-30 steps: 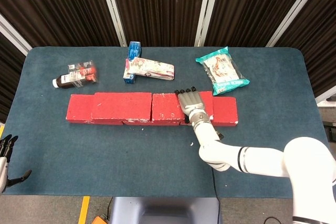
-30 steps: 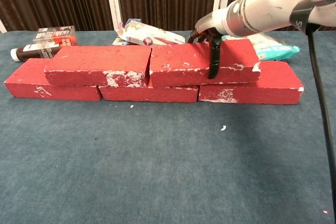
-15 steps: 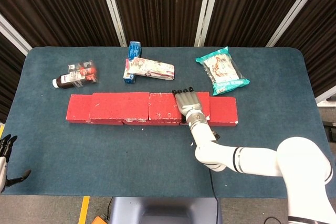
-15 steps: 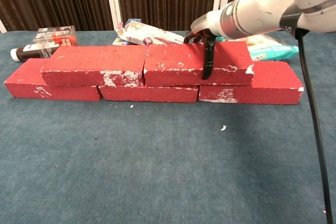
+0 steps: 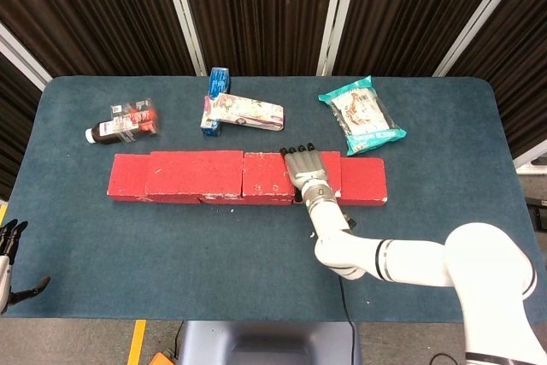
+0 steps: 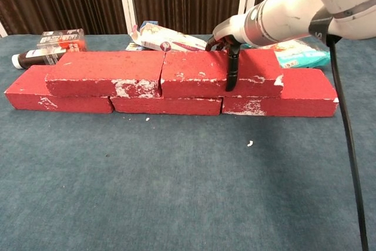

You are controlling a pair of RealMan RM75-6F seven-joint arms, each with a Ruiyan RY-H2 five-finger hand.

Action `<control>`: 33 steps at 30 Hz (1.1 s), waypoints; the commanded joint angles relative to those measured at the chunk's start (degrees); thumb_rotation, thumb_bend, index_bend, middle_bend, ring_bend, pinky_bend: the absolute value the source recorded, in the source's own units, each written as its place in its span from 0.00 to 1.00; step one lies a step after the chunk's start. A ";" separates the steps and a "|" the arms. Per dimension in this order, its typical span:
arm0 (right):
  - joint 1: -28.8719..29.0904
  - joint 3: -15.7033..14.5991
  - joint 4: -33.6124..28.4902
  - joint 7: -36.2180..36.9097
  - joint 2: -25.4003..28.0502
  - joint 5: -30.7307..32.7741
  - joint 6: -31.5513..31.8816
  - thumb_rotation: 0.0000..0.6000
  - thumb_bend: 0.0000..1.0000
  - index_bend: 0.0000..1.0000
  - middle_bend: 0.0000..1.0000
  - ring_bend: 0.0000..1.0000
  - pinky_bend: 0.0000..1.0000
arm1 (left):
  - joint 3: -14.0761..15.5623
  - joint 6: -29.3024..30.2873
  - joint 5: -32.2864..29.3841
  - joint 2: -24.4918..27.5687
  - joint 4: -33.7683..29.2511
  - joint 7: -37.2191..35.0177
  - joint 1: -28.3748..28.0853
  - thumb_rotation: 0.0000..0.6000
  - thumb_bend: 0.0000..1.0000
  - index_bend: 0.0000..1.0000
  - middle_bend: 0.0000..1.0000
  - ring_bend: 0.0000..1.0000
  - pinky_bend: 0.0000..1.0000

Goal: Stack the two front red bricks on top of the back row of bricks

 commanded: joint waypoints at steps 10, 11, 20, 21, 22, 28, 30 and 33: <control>0.59 -0.13 -0.24 -0.29 0.40 1.27 0.40 1.00 0.45 0.23 0.23 0.11 0.00 | 0.07 -0.19 -0.05 -0.05 -0.06 0.32 -0.09 1.00 0.18 0.00 0.00 0.00 0.04; 0.61 -0.16 -0.24 -0.31 0.42 1.31 0.46 1.00 0.45 0.23 0.23 0.10 0.00 | 0.06 -0.17 -0.09 -0.07 -0.08 0.35 -0.08 1.00 0.18 0.00 0.00 0.00 0.04; 0.83 -0.16 -0.24 -0.67 0.35 2.08 1.29 1.00 0.43 0.18 0.19 0.08 0.00 | 0.10 -0.18 -0.11 -0.02 -0.21 0.45 -0.08 1.00 0.18 0.00 0.00 0.00 0.04; 0.83 -0.12 -0.22 -0.68 0.31 2.14 1.25 1.00 0.43 0.18 0.19 0.08 0.00 | 0.09 -0.16 -0.11 -0.02 -0.20 0.45 -0.07 1.00 0.18 0.00 0.00 0.00 0.04; 0.85 -0.07 -0.20 -0.69 0.24 2.12 1.21 1.00 0.43 0.18 0.19 0.08 0.00 | 0.09 -0.14 -0.12 -0.03 -0.21 0.45 -0.06 1.00 0.18 0.00 0.00 0.00 0.04; 0.95 0.17 -0.01 -0.62 -0.18 2.16 1.02 1.00 0.43 0.18 0.19 0.07 0.00 | 0.08 -0.16 -0.17 -0.02 -0.21 0.42 -0.06 1.00 0.18 0.00 0.00 0.00 0.04; 0.99 0.25 0.04 -0.62 -0.27 2.35 1.03 1.00 0.43 0.18 0.18 0.07 0.00 | 0.08 -0.16 -0.18 0.01 -0.23 0.36 -0.05 1.00 0.18 0.00 0.00 0.00 0.04; 1.05 0.24 0.16 -0.78 -0.36 2.62 1.11 1.00 0.41 0.17 0.18 0.06 0.00 | 0.11 -0.16 -0.15 0.09 -0.26 0.25 -0.03 1.00 0.18 0.00 0.00 0.00 0.04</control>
